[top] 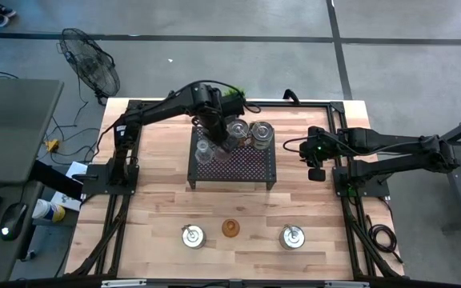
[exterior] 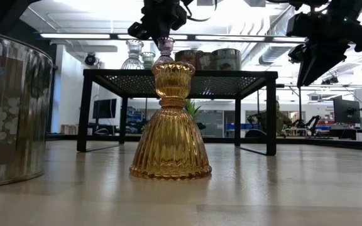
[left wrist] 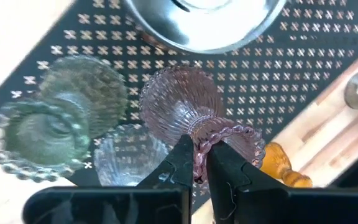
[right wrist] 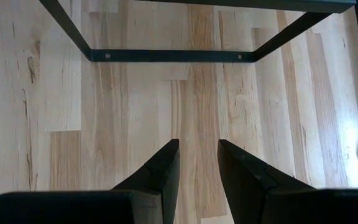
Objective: Pick & Place candle stick holders
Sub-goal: Put the pink glass candle holder on the shelf
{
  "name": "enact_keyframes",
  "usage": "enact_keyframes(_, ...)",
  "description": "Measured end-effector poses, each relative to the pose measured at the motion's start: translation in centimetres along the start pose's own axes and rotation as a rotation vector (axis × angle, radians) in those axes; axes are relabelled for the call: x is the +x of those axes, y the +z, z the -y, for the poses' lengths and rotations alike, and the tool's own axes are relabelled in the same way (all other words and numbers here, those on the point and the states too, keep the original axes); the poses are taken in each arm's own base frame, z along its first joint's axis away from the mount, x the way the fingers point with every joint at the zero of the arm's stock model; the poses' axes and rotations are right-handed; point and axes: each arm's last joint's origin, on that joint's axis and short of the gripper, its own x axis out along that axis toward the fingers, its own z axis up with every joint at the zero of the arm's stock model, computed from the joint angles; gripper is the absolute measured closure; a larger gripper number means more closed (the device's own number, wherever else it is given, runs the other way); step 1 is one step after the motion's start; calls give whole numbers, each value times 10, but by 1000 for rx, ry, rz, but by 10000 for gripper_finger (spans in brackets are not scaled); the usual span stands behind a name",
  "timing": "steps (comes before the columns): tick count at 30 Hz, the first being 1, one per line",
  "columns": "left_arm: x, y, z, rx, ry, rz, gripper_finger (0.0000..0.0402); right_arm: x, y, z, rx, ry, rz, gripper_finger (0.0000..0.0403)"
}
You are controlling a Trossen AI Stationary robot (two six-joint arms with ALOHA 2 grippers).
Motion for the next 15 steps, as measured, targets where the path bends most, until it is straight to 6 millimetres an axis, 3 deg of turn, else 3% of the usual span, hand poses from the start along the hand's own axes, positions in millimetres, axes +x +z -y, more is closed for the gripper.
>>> enact_keyframes(15,0,-1,1,122,-38,-21,386,0,0,0,-9,0,0,302)
